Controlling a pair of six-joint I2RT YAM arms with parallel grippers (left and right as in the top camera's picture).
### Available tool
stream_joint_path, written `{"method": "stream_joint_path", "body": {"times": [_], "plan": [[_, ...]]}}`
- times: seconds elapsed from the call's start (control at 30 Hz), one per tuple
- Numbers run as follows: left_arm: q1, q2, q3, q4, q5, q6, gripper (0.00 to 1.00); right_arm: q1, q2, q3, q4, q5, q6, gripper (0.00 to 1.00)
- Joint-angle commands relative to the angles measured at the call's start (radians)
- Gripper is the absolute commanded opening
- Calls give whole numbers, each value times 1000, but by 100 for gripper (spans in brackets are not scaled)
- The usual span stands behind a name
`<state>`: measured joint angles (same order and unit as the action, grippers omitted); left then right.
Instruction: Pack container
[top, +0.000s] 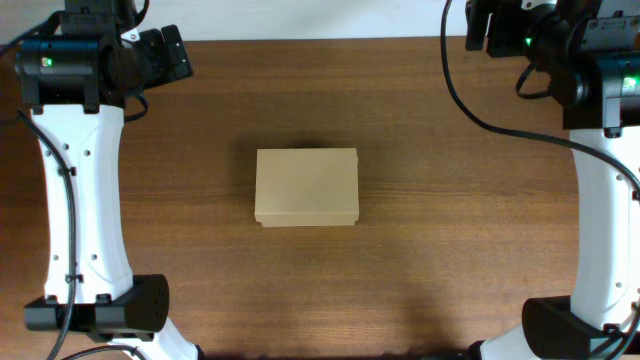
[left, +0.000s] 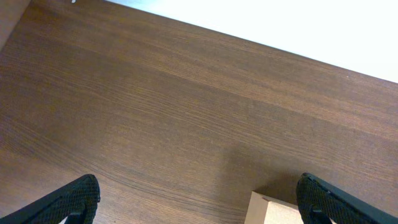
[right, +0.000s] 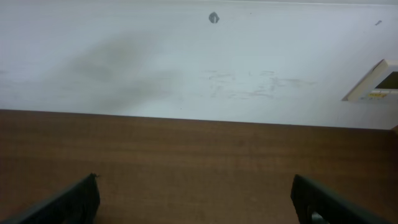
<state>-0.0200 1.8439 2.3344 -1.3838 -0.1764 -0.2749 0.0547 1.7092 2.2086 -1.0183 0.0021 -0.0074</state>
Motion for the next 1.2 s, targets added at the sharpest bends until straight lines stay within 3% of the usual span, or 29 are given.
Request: {"method": "stream_joint_path", "body": {"times": [0.0, 0.3, 0.47, 0.6, 0.77, 0.87, 1.17], "plan": [[3, -15, 16, -1, -12, 3, 100, 1, -14, 18, 0, -10, 5, 99], [3, -15, 16, -1, -12, 3, 100, 1, -38, 11, -48, -10, 5, 99], [3, -15, 16, -1, -12, 3, 100, 1, -194, -107, 16, -18, 6, 99], [3, -15, 16, -1, -12, 3, 100, 1, -405, -385, 266, -18, 8, 99], [3, -15, 16, -1, -12, 3, 100, 1, -772, -901, 616, -30, 9, 99], [3, -15, 16, -1, -12, 3, 100, 1, -971, -1162, 728, -38, 9, 99], [3, -15, 16, -1, -12, 3, 100, -37, -1402, -1688, 773, -48, 8, 99]]}}
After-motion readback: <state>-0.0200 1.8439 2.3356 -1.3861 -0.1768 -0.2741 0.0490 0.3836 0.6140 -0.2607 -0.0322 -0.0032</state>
